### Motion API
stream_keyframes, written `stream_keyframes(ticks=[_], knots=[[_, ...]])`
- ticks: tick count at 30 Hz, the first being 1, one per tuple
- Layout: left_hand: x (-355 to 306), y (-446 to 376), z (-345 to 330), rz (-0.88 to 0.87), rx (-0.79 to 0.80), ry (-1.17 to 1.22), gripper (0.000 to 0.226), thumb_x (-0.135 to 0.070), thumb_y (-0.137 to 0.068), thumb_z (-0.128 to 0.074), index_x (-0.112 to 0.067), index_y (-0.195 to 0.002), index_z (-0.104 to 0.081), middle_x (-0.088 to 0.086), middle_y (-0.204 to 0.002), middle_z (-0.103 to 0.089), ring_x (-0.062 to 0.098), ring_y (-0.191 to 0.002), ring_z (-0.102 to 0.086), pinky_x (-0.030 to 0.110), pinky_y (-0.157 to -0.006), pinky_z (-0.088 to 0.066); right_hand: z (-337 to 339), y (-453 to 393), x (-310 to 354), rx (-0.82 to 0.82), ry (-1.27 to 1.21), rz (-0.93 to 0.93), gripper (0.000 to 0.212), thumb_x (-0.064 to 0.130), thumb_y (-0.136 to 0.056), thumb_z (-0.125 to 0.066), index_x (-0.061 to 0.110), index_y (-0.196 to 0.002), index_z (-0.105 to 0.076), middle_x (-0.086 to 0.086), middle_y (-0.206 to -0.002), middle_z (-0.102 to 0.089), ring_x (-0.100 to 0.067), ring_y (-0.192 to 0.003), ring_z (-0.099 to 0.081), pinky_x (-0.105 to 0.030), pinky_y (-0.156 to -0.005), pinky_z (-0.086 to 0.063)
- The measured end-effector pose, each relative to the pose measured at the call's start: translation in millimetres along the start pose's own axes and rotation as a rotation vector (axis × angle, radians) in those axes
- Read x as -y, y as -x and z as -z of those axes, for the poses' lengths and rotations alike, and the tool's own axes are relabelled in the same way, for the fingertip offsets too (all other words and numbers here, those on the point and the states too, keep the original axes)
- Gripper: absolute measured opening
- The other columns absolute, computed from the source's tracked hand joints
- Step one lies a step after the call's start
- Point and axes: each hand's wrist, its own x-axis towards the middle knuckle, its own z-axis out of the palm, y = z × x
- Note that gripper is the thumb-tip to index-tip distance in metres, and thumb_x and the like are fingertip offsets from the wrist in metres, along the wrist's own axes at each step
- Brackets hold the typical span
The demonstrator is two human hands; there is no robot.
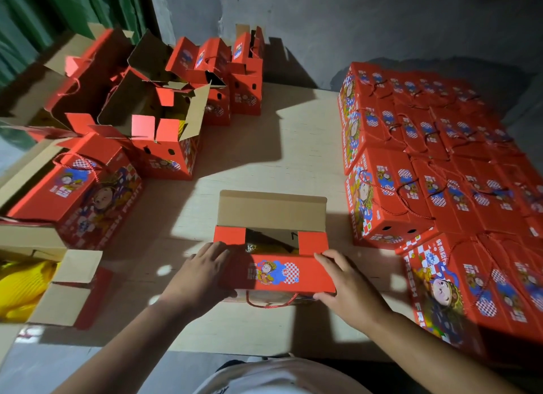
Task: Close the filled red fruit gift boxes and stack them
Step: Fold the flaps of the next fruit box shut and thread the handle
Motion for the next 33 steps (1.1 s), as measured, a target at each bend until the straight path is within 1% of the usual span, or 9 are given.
stream_keyframes(ticks=[8,14,17,20,23,26,28,30,33], knots=[[2.0,12.6,-11.5,-0.041,-0.076,-0.028,0.084,-0.058,-0.082,-0.074,-0.032,-0.156,-0.042,-0.011,-0.149,-0.052,0.019,-0.139,-0.049,0.043,-0.107,-0.048,6.8,-2.2,-0.4,0.017,0.073,0.020,0.088,0.050,-0.084,-0.081,0.028,-0.159,-0.040,0.020,-0.152,-0.038,-0.007,-0.142,-0.039,-0.025,-0.119,-0.035],[-0.7,30.9,-32.6,0.014,-0.101,-0.022,0.083,-0.069,-0.102,-0.040,-0.026,-0.167,-0.014,-0.010,-0.173,-0.012,0.008,-0.161,-0.006,0.033,-0.124,-0.027,-3.0,4.4,-0.2,0.052,0.225,0.038,0.083,0.061,-0.099,-0.056,0.028,-0.167,-0.022,0.015,-0.173,-0.011,0.000,-0.159,0.001,-0.022,-0.127,-0.012],[-3.8,26.5,-27.0,0.050,-0.128,0.069,0.068,-0.066,-0.107,-0.028,-0.029,-0.164,-0.031,-0.013,-0.171,-0.023,0.007,-0.160,-0.015,0.036,-0.120,-0.036,-7.7,7.2,1.0,0.043,0.221,0.032,0.078,0.063,-0.101,-0.046,0.027,-0.167,-0.023,0.015,-0.174,-0.010,-0.002,-0.160,0.002,-0.029,-0.129,-0.018],[-0.1,10.0,-16.7,0.019,-0.256,0.199,0.034,-0.037,-0.104,-0.051,-0.035,-0.133,-0.070,-0.020,-0.144,-0.058,0.014,-0.132,-0.053,0.037,-0.096,-0.054,-3.2,1.4,-1.7,0.004,0.034,-0.009,0.058,0.050,-0.105,-0.051,0.032,-0.160,-0.042,0.018,-0.171,-0.021,-0.006,-0.159,-0.017,-0.033,-0.127,-0.028],[3.8,-7.6,-9.7,0.132,-0.351,0.317,0.028,-0.007,-0.085,-0.078,-0.030,-0.100,-0.085,-0.017,-0.112,-0.070,0.011,-0.103,-0.058,0.026,-0.088,-0.050,4.0,-13.6,-3.4,-0.120,-0.114,-0.098,0.041,0.032,-0.098,-0.073,0.028,-0.138,-0.069,0.016,-0.162,-0.041,-0.010,-0.146,-0.044,-0.033,-0.121,-0.038],[6.4,-21.0,-6.4,0.262,-0.347,0.472,0.033,-0.003,-0.074,-0.089,-0.034,-0.079,-0.078,-0.019,-0.096,-0.067,0.005,-0.092,-0.059,0.028,-0.080,-0.049,5.2,-34.4,-1.1,-0.176,-0.233,-0.272,0.068,0.026,-0.083,-0.087,0.022,-0.145,-0.058,0.011,-0.154,-0.047,-0.018,-0.142,-0.049,-0.036,-0.117,-0.041],[8.7,-29.3,-6.5,0.342,-0.331,0.586,0.036,-0.007,-0.072,-0.091,-0.028,-0.094,-0.072,-0.012,-0.101,-0.065,0.001,-0.091,-0.059,0.031,-0.074,-0.051,9.0,-50.2,2.0,-0.089,-0.372,-0.415,0.106,0.022,-0.079,-0.091,0.023,-0.163,-0.027,0.002,-0.164,-0.035,-0.022,-0.150,-0.039,-0.043,-0.120,-0.038],[12.5,-40.4,-5.7,0.440,-0.263,0.789,0.065,-0.002,-0.072,-0.091,-0.023,-0.126,-0.062,-0.002,-0.114,-0.061,0.005,-0.091,-0.059,0.020,-0.069,-0.050,14.7,-66.6,3.4,0.027,-0.495,-0.472,0.132,0.016,-0.077,-0.093,0.027,-0.168,0.002,0.002,-0.173,-0.017,-0.021,-0.156,-0.027,-0.041,-0.122,-0.035],[14.6,-54.6,-4.7,0.606,-0.139,1.111,0.115,0.015,-0.072,-0.086,-0.022,-0.163,-0.026,0.005,-0.115,-0.056,0.010,-0.081,-0.066,0.024,-0.059,-0.057,20.5,-88.2,4.7,0.069,-0.567,-0.445,0.142,0.007,-0.076,-0.092,0.033,-0.165,0.015,0.008,-0.171,-0.018,-0.007,-0.144,-0.029,-0.011,-0.092,-0.046]])
